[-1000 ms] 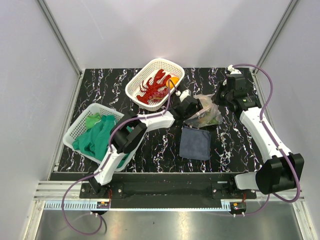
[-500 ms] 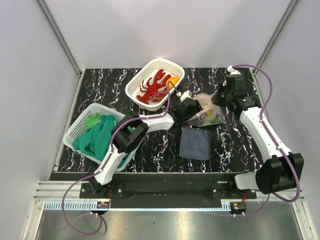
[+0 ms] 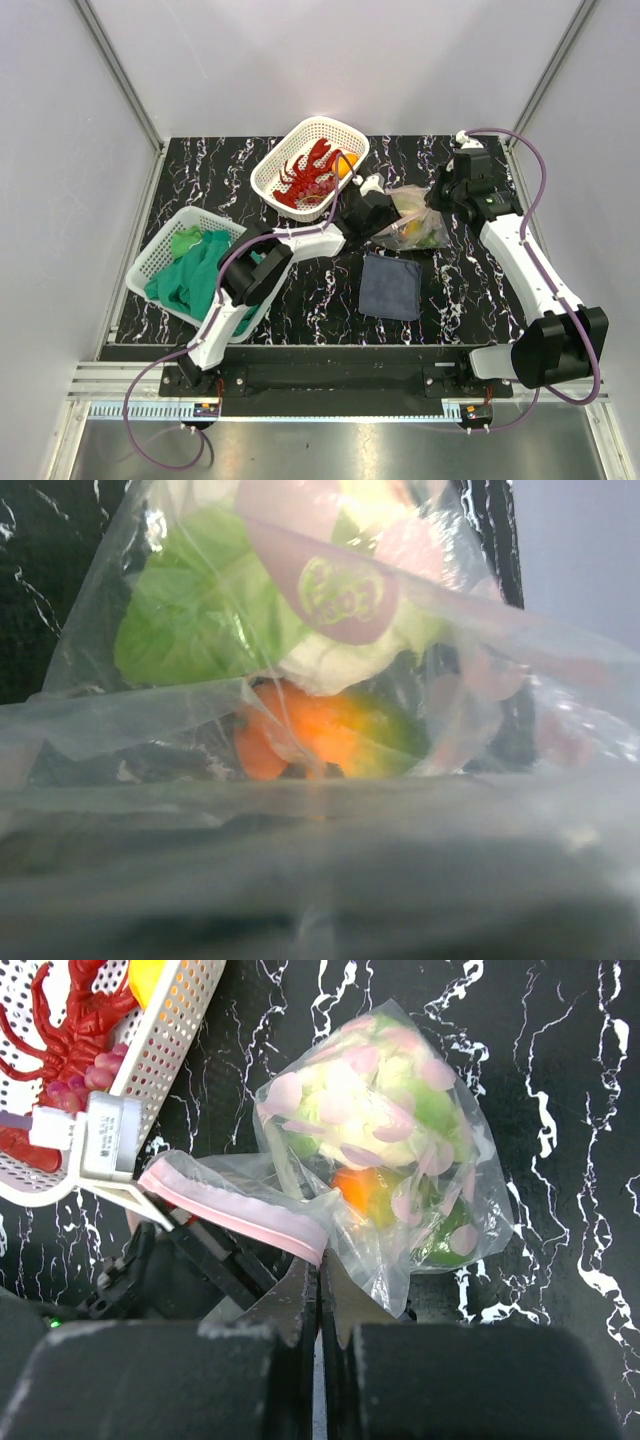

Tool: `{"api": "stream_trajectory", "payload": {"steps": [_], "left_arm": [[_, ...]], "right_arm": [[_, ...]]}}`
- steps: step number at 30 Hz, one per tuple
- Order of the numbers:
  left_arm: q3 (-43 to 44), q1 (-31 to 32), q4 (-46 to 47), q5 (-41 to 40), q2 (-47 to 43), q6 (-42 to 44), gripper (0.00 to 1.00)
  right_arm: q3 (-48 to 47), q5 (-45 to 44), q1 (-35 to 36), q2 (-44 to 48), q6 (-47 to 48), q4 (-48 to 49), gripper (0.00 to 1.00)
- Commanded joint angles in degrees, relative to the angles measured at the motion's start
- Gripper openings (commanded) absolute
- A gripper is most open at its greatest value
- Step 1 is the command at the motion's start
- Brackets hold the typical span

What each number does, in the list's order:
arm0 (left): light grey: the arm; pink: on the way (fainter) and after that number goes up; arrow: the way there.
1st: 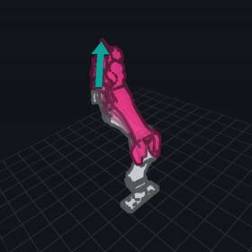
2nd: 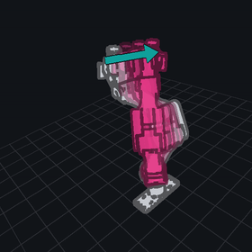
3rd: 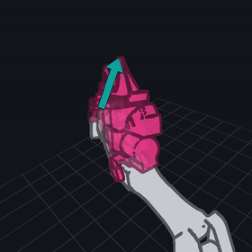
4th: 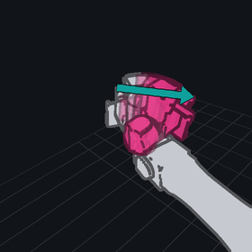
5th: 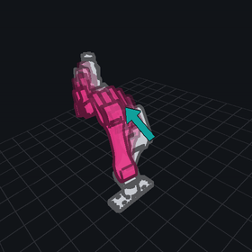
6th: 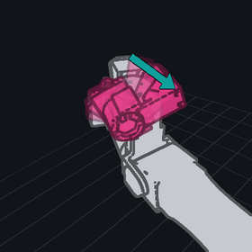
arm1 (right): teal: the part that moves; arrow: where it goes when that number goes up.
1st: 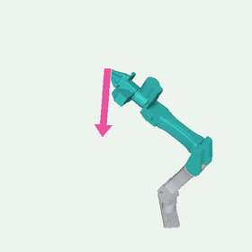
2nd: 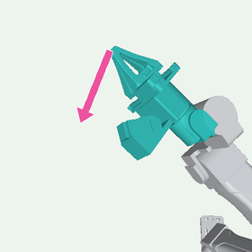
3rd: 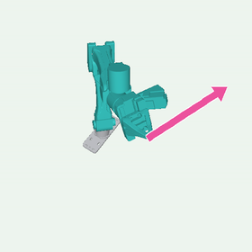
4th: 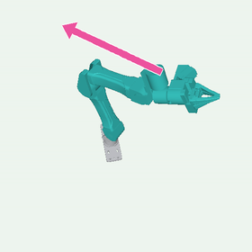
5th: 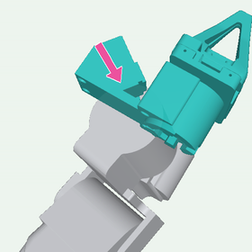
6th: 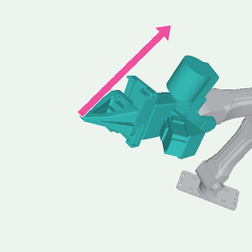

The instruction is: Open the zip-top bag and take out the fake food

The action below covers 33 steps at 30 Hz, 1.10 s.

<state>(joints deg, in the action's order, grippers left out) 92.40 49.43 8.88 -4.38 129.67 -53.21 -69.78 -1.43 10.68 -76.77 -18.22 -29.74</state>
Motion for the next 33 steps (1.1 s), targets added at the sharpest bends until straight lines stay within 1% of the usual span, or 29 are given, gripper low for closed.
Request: {"api": "stream_trajectory", "payload": {"steps": [1, 2, 3, 4, 7, 10, 11, 13, 16, 19, 22, 23, 25, 26, 27, 29, 30, 32, 33], "left_arm": [[-1.6, -1.8, -2.6, -3.1, -3.1, 1.4, 0.39], [-1.4, -1.8, -2.6, -2.9, -2.8, 0.7, 0.44], [-1.1, -1.8, -3.1, -2.7, -2.5, 0.4, 0.54], [-0.5, -1.8, -3.8, -2.5, -1.3, 0.1, 0.6], [4.6, -1.7, -8.3, -0.6, 2.3, -0.5, 0.73], [8.6, -1.4, -12.1, -0.4, 5.8, -2.7, 0.79], [10.2, -1.5, -14.8, -0.8, 6.7, -3.2, 0.8], [13.4, -1.4, -16.9, -1.4, 8.3, -4.5, 0.82], [14.9, -1.4, -16.7, -1.4, 10.3, -7.2, 0.81], [15.3, -1.5, -15.6, -0.6, 11.9, -9.2, 0.8], [12.7, -1.6, -11.3, -0.7, 11.9, -10.2, 0.73], [12.0, -1.8, -9.3, -0.8, 11.8, -10.2, 0.66], [10.6, -2.0, -6.4, -1.2, 10.9, -9.4, 0.56], [9.5, -2.0, -4.2, -1.4, 10.6, -9.3, 0.46], [9.1, -2.1, -3.1, -1.6, 10.3, -9.0, 0.41], [8.8, -2.1, -1.3, -1.6, 10.0, -8.1, 0.35], [8.6, -2.1, -1.1, -1.4, 9.8, -7.9, 0.26], [6.8, -2.0, -0.4, -2.0, 7.8, -6.1, 0.17], [5.9, -1.9, -0.1, -2.6, 6.8, -5.3, 0.07]], "right_arm": [[-3.9, -5.3, -1.9, 2.9, 0.1, 5.1, 0.0], [-3.9, -4.7, -1.9, 3.0, -0.4, 5.0, 0.0], [-3.9, -3.9, -1.8, 2.9, -0.9, 5.0, 0.0], [-3.9, -2.8, -1.7, 2.8, -2.2, 4.8, 0.0], [-3.8, 0.3, -1.5, 2.4, -4.3, 4.9, 0.0], [-3.9, 1.3, -1.5, 1.6, -5.2, 5.0, 0.0], [-3.9, 1.3, -1.4, 1.5, -5.5, 5.0, 0.0], [-3.9, 1.3, -1.4, 1.1, -5.6, 5.0, 0.0], [-3.5, 1.3, -1.4, 0.7, -6.1, 5.1, 0.0], [-2.6, 3.2, -0.5, 0.3, -6.6, 5.3, 0.0], [-1.4, 3.7, -0.2, 0.0, -6.7, 5.5, 0.0], [-1.0, 3.5, -0.2, 0.0, -6.7, 5.7, 0.0], [-0.8, 2.9, -0.2, 0.4, -5.9, 5.6, 0.0], [-0.5, 2.8, -0.3, 0.6, -5.9, 5.6, 0.0], [-0.4, 2.8, -0.2, 0.7, -5.7, 5.6, 0.0], [-0.5, 2.5, -0.2, 0.9, -5.4, 5.6, 0.0], [-0.6, 2.2, -0.2, 0.9, -4.9, 5.5, 0.0], [-0.9, 1.8, -0.2, 1.0, -4.3, 5.6, 0.0], [-1.0, 0.0, -0.2, 1.2, -3.7, 5.5, 0.0]]}}
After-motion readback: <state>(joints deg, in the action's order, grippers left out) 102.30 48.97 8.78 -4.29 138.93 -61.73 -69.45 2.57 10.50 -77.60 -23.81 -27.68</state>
